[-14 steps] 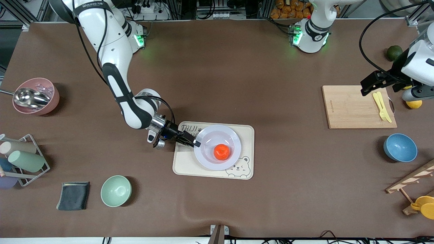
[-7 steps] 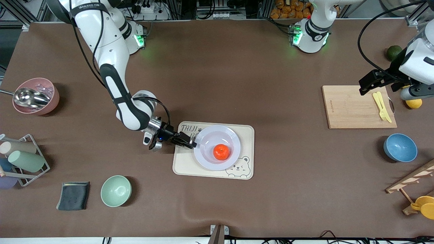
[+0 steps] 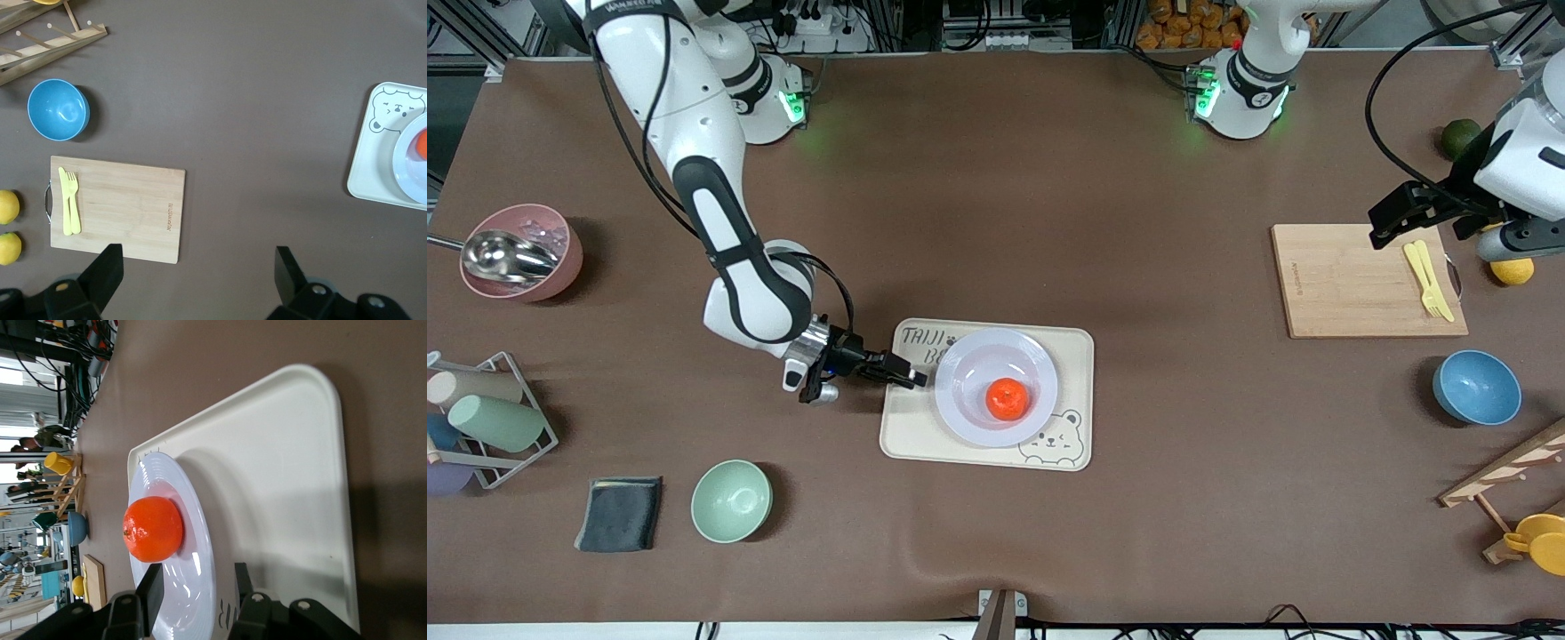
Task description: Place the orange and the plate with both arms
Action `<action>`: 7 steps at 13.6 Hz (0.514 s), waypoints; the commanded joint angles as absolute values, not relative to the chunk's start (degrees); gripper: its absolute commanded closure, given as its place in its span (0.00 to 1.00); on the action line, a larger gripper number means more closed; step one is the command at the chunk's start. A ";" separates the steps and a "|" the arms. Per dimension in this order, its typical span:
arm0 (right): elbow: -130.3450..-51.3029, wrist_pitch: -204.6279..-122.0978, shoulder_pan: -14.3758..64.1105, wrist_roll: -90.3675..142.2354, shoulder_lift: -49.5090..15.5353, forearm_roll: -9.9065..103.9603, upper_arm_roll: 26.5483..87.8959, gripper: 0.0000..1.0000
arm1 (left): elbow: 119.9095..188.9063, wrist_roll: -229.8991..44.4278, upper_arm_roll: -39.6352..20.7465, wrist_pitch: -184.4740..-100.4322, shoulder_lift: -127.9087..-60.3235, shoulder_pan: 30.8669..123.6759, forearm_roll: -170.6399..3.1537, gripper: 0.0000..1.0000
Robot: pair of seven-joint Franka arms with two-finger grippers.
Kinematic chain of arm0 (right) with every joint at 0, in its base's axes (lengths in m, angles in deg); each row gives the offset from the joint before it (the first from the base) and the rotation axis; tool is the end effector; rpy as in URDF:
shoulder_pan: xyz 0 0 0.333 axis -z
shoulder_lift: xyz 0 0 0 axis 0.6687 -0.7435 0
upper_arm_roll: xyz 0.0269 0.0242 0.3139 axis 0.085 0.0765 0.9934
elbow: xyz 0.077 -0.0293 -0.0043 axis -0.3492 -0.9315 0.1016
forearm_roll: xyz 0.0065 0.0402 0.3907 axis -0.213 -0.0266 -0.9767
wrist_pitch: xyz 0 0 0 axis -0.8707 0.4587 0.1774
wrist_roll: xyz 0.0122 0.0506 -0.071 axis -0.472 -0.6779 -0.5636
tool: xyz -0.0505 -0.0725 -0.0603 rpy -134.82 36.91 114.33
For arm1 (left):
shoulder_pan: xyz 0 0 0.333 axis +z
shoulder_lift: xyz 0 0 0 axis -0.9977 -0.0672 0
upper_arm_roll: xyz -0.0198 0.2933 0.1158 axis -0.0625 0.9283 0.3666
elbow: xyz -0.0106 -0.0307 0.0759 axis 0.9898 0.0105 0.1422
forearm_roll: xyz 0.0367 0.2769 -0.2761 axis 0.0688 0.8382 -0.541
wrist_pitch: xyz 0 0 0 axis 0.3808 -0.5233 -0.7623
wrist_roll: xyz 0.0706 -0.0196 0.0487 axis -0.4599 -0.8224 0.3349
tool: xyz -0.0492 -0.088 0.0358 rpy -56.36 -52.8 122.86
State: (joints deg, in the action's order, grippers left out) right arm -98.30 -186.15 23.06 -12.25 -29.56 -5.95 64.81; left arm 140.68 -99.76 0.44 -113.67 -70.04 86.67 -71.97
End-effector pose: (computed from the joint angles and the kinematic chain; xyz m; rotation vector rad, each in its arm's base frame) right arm 0.5933 0.2333 0.1766 -2.1766 0.2205 -0.1446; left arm 0.5557 -0.0699 0.6412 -3.0963 -0.1557 -0.0333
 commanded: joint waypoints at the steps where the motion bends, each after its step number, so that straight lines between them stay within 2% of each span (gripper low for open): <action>1: -99.30 -178.04 29.46 -0.81 -25.08 7.96 65.48 0.46 | 140.83 -98.59 0.62 -112.65 -69.11 86.76 -72.91 0.00; 3: -96.49 -169.69 35.52 4.66 -24.46 19.22 65.57 0.36 | 141.09 -98.59 0.53 -112.65 -69.11 86.76 -72.91 0.00; 5: -93.16 -162.12 40.01 5.83 -24.72 23.65 65.48 0.32 | 140.83 -98.59 0.62 -111.95 -69.11 86.67 -72.73 0.00; 7: -90.26 -159.81 42.83 5.92 -24.72 29.96 65.48 0.00 | 140.83 -98.59 0.62 -111.95 -69.11 86.67 -72.82 0.00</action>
State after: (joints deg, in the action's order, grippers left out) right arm -92.93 -161.33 40.76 3.81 -24.78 24.37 64.33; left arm 140.69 -99.76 0.45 -112.95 -70.04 86.67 -71.97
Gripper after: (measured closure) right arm 0.317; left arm 0.000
